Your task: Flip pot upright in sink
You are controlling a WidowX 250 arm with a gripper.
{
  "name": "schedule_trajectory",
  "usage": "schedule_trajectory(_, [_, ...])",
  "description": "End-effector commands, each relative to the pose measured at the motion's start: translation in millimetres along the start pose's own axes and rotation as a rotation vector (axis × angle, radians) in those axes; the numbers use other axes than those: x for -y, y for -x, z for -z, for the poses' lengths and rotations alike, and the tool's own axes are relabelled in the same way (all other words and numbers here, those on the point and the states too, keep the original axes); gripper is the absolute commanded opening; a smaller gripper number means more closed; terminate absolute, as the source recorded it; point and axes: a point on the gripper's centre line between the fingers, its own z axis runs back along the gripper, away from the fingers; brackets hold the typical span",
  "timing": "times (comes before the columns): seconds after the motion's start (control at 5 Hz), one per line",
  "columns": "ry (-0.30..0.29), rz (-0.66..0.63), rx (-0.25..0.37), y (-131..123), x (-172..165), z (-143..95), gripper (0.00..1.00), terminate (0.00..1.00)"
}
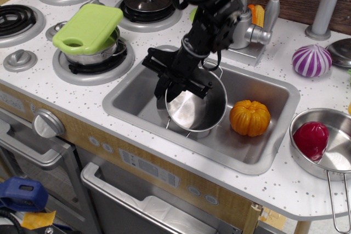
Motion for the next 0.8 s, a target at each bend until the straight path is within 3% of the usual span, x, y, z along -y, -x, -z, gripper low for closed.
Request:
schedule_trajectory(0.0, [0.027, 0.004, -0.065, -10.5, -18.2, -25.1, 0.00, 0.00])
schedule_trajectory(0.2, [0.109, 0.035, -0.065, -8.1, -24.2, -17.2, 0.00, 0.00])
schedule_trajectory(0.4, [0.109, 0.035, -0.065, -8.1, -24.2, -17.2, 1.00, 0.00])
schedule_trajectory(0.6, [0.109, 0.035, -0.065, -8.1, -24.2, -17.2, 1.00, 0.00])
